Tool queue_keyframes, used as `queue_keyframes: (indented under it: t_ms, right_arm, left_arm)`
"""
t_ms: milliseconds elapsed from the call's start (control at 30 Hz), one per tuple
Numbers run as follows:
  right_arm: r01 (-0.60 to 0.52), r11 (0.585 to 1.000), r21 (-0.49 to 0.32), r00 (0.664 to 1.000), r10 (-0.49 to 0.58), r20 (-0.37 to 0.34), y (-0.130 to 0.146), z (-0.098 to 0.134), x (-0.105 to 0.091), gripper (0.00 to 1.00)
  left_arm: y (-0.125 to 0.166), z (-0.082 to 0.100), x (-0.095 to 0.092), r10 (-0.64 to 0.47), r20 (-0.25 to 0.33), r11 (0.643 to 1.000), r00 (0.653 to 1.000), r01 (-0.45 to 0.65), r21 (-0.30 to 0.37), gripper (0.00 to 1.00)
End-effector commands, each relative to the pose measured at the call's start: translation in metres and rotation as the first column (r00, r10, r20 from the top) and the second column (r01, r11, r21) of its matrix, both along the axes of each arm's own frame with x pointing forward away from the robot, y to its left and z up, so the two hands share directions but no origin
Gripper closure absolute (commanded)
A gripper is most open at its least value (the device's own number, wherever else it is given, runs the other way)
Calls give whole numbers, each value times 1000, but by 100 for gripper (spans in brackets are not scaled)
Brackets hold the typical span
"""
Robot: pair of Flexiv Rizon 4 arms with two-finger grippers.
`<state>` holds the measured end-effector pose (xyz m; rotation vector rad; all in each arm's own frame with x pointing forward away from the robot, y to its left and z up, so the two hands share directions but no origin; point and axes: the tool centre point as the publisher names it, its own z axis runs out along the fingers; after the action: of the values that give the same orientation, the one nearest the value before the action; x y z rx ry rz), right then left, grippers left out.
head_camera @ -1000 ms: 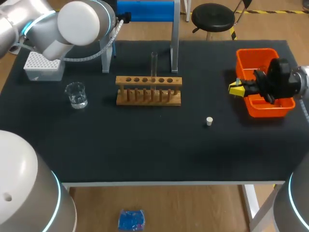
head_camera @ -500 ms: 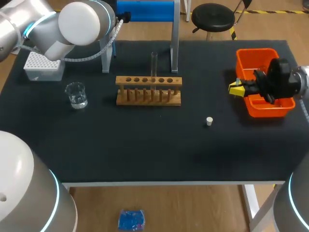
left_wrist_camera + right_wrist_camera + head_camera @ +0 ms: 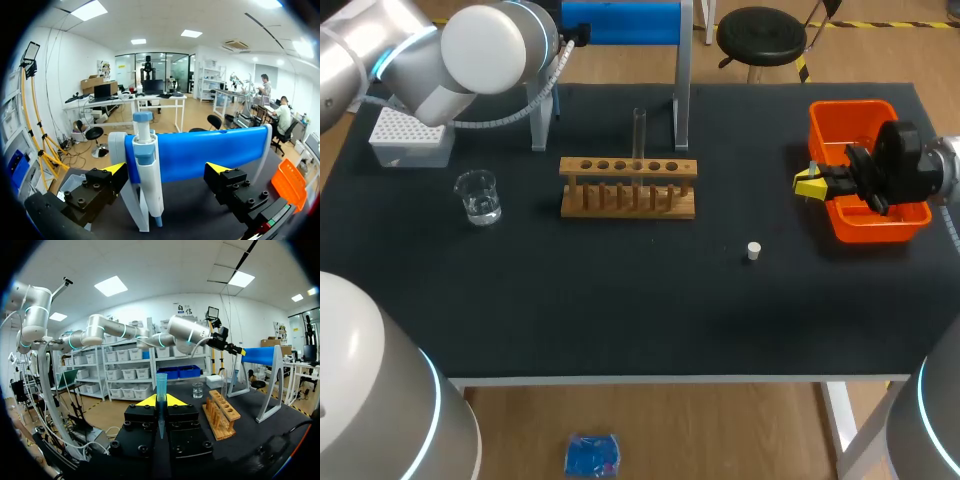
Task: Invert the test tube, pick up the pipette, mount the tip to pipette, aspirate from beaker and dispense into the tube, eject the tip, return the pipette, and cap with the stopper.
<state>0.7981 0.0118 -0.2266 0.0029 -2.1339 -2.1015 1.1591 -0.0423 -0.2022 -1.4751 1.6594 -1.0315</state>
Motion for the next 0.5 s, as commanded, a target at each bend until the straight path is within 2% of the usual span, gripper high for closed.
queue_keyframes:
  t_ms: [33,500]
  right_arm:
    - [-3,1000,0,1000,3,0,-1,0,0,100]
    - [-3,1000,0,1000,3,0,-1,0,0,100]
  left_arm:
    - [0,-2,7,-9,-3,1000,1000,9,-4,0]
    - [-1,-5,11,-17,-2,1000,1000,17,-3,0]
